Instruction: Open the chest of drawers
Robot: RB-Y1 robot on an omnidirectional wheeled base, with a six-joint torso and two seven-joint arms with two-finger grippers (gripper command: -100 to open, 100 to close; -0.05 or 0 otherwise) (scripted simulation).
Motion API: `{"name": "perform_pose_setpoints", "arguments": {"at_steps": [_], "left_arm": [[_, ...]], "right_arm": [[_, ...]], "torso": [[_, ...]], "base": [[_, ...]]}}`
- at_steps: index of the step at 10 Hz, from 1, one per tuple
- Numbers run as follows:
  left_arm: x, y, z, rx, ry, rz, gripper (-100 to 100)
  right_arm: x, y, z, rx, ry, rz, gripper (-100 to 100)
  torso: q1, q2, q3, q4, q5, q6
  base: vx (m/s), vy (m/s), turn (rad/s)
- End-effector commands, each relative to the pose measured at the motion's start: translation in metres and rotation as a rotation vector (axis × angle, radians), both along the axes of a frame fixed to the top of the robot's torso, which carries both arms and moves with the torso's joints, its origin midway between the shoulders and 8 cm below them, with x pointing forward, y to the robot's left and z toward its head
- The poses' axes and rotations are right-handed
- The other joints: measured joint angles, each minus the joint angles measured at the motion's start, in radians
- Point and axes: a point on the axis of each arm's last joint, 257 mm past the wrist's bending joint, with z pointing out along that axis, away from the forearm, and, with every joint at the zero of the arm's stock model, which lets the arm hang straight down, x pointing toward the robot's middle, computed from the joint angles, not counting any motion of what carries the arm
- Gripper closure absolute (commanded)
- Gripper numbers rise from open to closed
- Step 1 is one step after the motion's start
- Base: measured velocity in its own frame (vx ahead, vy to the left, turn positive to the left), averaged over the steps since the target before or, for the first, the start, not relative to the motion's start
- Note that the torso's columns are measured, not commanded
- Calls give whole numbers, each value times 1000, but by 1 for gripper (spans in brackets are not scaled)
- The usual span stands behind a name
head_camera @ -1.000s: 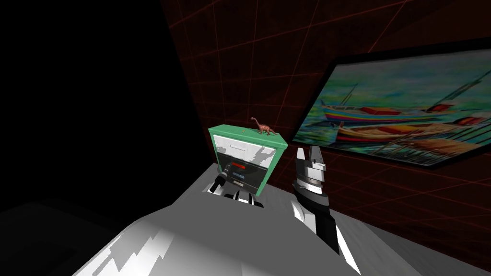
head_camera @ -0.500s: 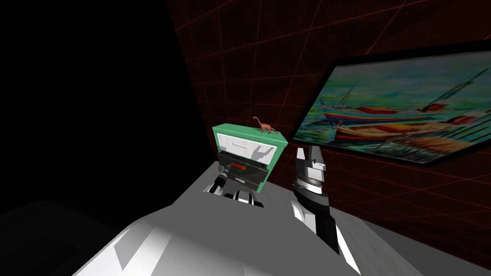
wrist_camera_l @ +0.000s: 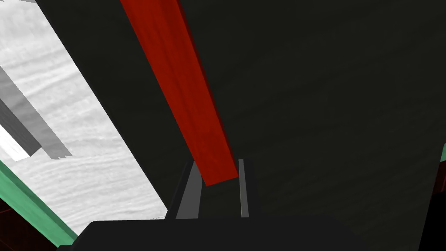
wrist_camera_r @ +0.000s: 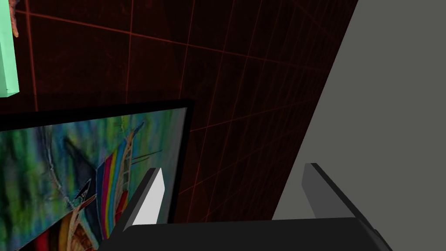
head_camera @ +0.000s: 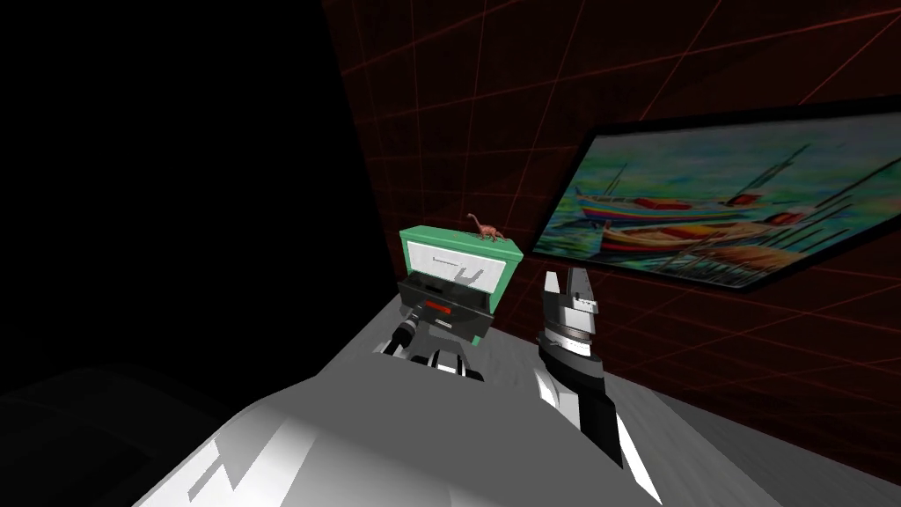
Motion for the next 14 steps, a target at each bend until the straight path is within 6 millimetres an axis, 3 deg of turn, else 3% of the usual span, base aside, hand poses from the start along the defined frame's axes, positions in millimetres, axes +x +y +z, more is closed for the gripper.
{"name": "perform_pose_setpoints", "arguments": {"at_steps": [1, 9, 10, 11, 12, 14], "left_arm": [[9, -1, 16, -1, 0, 2, -100], [25, -3, 55, -5, 0, 8, -100], [25, -3, 55, -5, 0, 8, -100], [18, -2, 40, -3, 36, 13, -100], [16, -2, 37, -2, 45, 14, 0], [14, 0, 30, 0, 61, 17, 0]], "right_arm": [[0, 0, 0, 0, 0, 0, 0], [0, 0, 0, 0, 0, 0, 0], [0, 0, 0, 0, 0, 0, 0], [0, 0, 0, 0, 0, 0, 0], [0, 0, 0, 0, 0, 0, 0], [0, 0, 0, 0, 0, 0, 0]], "torso": [[0, -7, -3, -3, 1, 0], [0, -1, -1, 1, -2, -1], [-1, 2, 0, 4, -3, -2], [-2, 4, 1, 5, -3, -1], [-2, 2, 1, 2, -2, -1], [0, -4, -2, -2, 0, 0]], "base": [[-27, 11, -18], [-18, 4, -9], [-15, 5, 3], [0, 0, 0], [0, 0, 0], [0, 0, 0]]}}
